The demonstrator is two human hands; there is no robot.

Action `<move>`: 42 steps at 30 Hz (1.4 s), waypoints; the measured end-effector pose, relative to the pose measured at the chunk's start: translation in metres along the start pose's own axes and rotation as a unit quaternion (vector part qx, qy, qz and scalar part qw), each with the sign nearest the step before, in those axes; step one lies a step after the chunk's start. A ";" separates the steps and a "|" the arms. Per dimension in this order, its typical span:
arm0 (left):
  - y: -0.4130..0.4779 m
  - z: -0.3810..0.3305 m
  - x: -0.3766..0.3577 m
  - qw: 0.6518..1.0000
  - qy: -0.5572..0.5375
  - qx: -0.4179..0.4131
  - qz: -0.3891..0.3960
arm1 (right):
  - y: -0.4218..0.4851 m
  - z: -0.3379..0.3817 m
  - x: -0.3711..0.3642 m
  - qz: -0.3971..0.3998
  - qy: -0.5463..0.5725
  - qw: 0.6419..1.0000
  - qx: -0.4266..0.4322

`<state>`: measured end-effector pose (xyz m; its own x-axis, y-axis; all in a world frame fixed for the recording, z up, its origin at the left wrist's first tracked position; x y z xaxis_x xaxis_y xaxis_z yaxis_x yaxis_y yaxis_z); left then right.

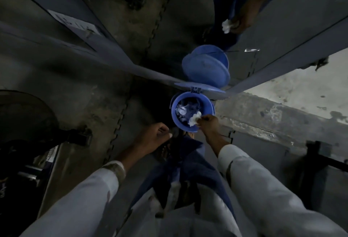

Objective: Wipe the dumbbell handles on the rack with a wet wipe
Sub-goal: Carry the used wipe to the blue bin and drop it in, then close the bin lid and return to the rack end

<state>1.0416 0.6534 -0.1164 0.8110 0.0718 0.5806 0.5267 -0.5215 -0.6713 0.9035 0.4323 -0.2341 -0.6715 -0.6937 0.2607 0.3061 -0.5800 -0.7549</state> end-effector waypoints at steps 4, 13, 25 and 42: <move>0.001 0.006 -0.007 1.000 0.003 0.004 0.011 | 0.013 0.001 -0.011 0.011 -0.032 0.999 0.009; 0.008 -0.008 0.006 1.000 -0.004 -0.024 -0.007 | -0.031 0.039 -0.009 0.038 -0.114 0.993 0.025; 0.018 -0.017 0.039 0.991 0.049 -0.121 0.019 | -0.066 0.064 -0.024 0.062 -0.099 0.991 0.065; 0.019 -0.166 0.012 0.936 0.167 -0.300 0.078 | -0.167 0.059 0.125 -0.064 -0.020 0.989 0.128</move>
<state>1.0196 0.5034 -0.0458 0.6886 -0.2628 0.6759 0.0889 -0.8944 -0.4383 0.8082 0.4171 -0.0401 -0.6902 -0.6203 0.3725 0.3843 -0.7505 -0.5376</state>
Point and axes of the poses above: each hand's wrist, its own y-axis towards the middle knuckle, its own x-axis out of the back of the hand, z = x × y, the point moved 8 cm from there along y, towards the middle knuckle, and after that the axes turned 15 degrees about y, right-handed, at the moved point
